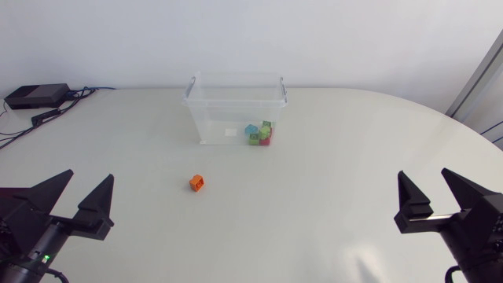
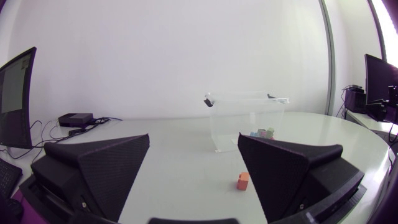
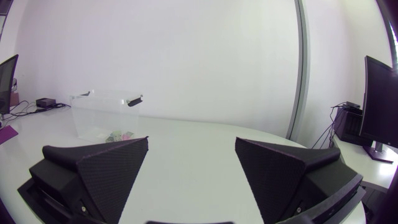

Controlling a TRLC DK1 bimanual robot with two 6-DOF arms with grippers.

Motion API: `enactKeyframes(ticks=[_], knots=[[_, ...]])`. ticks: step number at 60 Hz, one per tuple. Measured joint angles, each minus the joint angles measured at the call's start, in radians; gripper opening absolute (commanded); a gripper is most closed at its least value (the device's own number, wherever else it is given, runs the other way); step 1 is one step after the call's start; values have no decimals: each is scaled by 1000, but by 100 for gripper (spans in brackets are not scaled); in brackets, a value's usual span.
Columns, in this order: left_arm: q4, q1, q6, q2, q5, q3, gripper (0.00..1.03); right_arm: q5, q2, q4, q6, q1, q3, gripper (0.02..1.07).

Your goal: Place the duplo bricks in the container

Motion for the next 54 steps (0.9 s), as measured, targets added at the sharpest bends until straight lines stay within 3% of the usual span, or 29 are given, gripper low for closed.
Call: enactKeyframes(ticks=[54], knots=[[2, -26, 79, 0, 0, 0, 99, 0, 0, 0, 0, 0, 0, 103]])
